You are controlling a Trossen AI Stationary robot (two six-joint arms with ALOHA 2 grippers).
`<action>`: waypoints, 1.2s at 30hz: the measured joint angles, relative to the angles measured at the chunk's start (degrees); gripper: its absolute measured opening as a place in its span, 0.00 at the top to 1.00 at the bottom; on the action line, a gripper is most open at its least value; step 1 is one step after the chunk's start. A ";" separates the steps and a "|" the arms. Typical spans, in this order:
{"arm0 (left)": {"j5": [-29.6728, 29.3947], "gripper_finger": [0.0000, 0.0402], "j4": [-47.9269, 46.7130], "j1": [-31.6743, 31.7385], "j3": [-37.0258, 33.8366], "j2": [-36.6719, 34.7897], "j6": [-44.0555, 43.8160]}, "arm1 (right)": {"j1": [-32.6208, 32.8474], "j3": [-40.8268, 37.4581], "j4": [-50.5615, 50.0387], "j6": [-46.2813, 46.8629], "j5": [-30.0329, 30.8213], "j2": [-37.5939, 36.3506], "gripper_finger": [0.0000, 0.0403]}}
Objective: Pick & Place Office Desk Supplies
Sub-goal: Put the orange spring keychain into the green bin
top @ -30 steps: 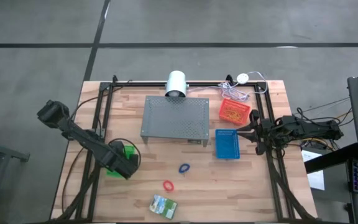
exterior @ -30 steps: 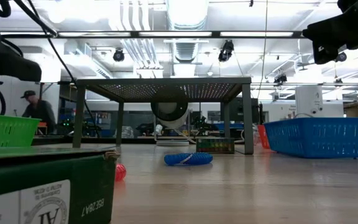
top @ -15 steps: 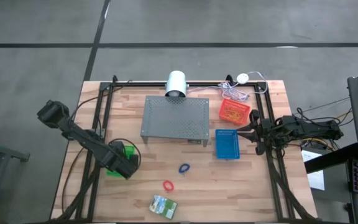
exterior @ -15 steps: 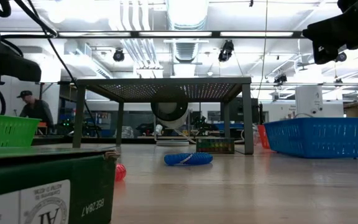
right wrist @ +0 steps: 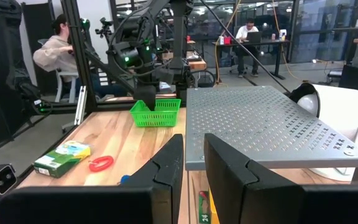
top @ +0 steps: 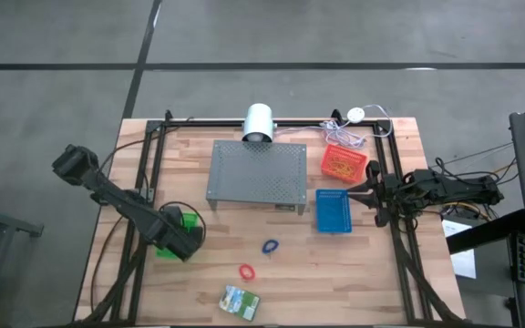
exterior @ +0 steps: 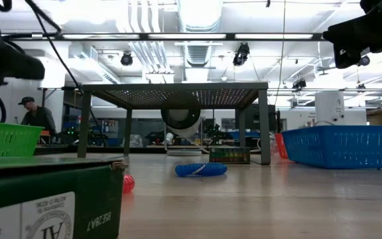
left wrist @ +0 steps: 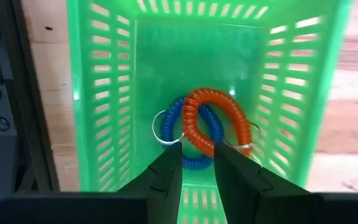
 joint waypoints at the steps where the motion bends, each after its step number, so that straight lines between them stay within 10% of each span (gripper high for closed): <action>1: -0.57 0.76 -0.78 0.00 0.22 -0.83 -0.04 | 0.02 -0.01 0.00 0.00 -0.02 0.01 0.84; 28: -30.28 0.76 -9.01 0.11 20.60 10.91 16.49 | 0.01 0.00 0.00 0.00 0.00 0.01 0.84; 36: -26.85 0.76 -6.31 0.72 31.12 18.69 34.09 | 0.02 0.00 0.00 0.00 -0.01 0.02 0.84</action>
